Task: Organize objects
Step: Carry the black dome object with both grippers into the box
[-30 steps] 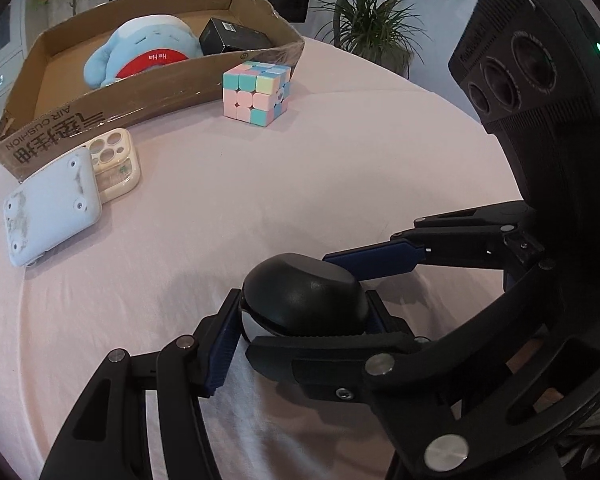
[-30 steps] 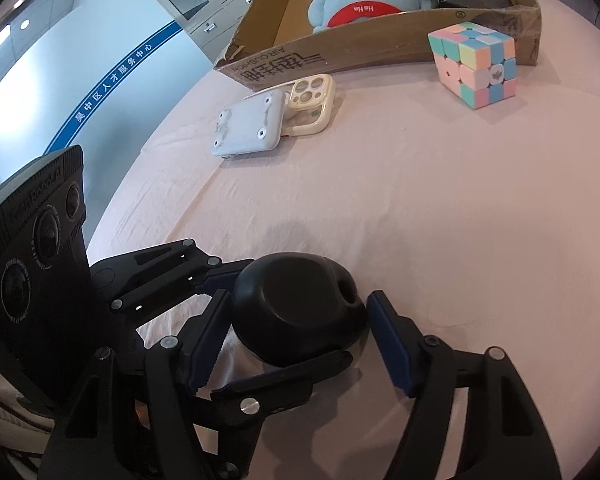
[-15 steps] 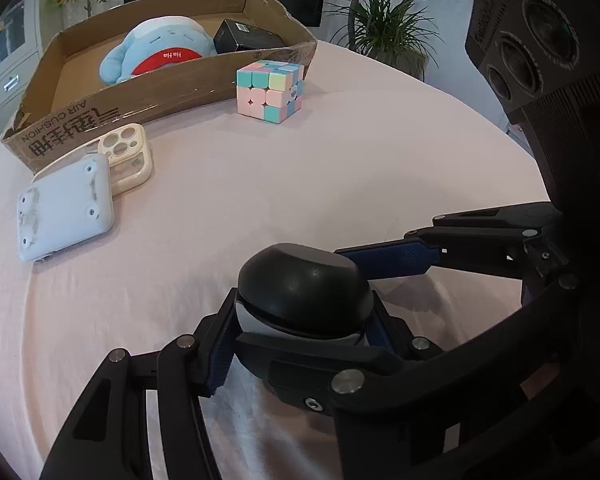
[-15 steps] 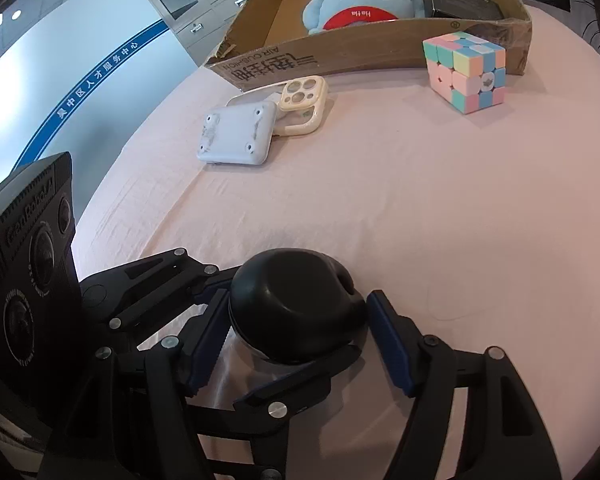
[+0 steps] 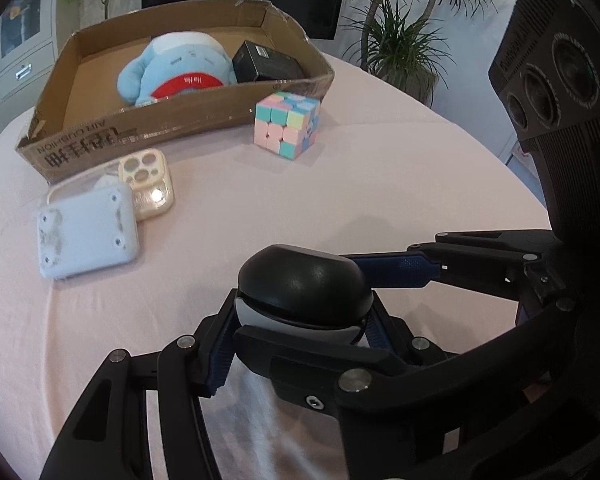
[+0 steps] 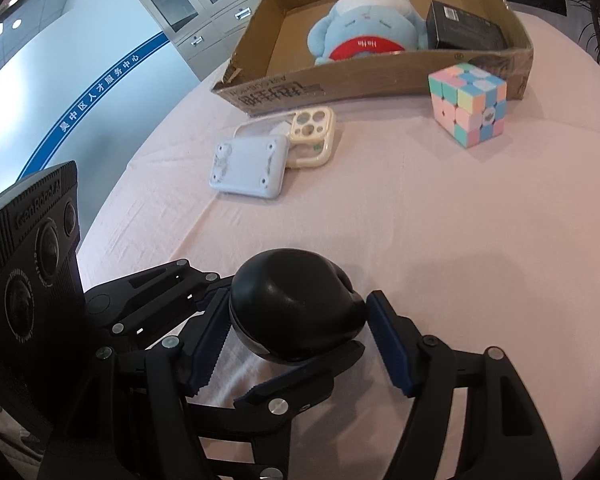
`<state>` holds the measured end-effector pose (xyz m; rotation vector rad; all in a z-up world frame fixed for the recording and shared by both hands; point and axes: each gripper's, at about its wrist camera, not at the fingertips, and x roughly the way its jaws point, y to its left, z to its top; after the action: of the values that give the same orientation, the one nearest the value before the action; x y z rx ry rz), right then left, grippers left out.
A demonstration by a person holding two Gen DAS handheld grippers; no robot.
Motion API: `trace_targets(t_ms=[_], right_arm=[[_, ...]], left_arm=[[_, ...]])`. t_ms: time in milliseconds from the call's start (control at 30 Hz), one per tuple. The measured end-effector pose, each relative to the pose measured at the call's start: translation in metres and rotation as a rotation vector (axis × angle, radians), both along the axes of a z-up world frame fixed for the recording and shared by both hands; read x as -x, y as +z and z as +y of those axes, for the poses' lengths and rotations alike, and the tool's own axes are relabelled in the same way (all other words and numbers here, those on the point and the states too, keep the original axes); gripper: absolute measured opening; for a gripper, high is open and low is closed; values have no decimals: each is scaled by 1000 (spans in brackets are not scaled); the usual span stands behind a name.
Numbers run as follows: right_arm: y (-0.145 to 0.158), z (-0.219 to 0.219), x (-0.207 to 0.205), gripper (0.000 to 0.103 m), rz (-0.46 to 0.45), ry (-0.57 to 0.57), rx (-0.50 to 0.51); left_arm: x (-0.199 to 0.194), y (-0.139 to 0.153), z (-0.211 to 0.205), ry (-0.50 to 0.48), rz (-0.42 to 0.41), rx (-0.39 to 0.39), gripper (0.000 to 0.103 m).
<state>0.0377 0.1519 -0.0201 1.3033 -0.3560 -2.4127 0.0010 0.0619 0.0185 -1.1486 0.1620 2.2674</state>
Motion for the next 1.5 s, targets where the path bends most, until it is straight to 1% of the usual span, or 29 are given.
trace_targets(t_ms=[267, 400, 467, 833, 1067, 1233, 1400, 1500], right_arm=[[40, -2, 12, 67, 77, 4, -11], [57, -5, 20, 67, 105, -1, -19], [65, -5, 26, 67, 121, -4, -21], [86, -11, 60, 67, 154, 10, -34], [101, -11, 97, 67, 172, 21, -33], [100, -11, 128, 67, 170, 27, -20], [87, -12, 162, 67, 150, 37, -31], [78, -13, 180, 67, 135, 44, -18]], left_arm=[[15, 41, -4, 15, 73, -15, 57], [27, 56, -6, 20, 94, -27, 57], [32, 63, -7, 8, 105, -28, 57], [65, 84, -13, 24, 138, -41, 57], [104, 99, -16, 44, 153, -48, 57], [136, 97, -17, 55, 144, -43, 57], [170, 81, -20, 73, 120, -62, 57], [190, 71, -22, 88, 98, -52, 57]])
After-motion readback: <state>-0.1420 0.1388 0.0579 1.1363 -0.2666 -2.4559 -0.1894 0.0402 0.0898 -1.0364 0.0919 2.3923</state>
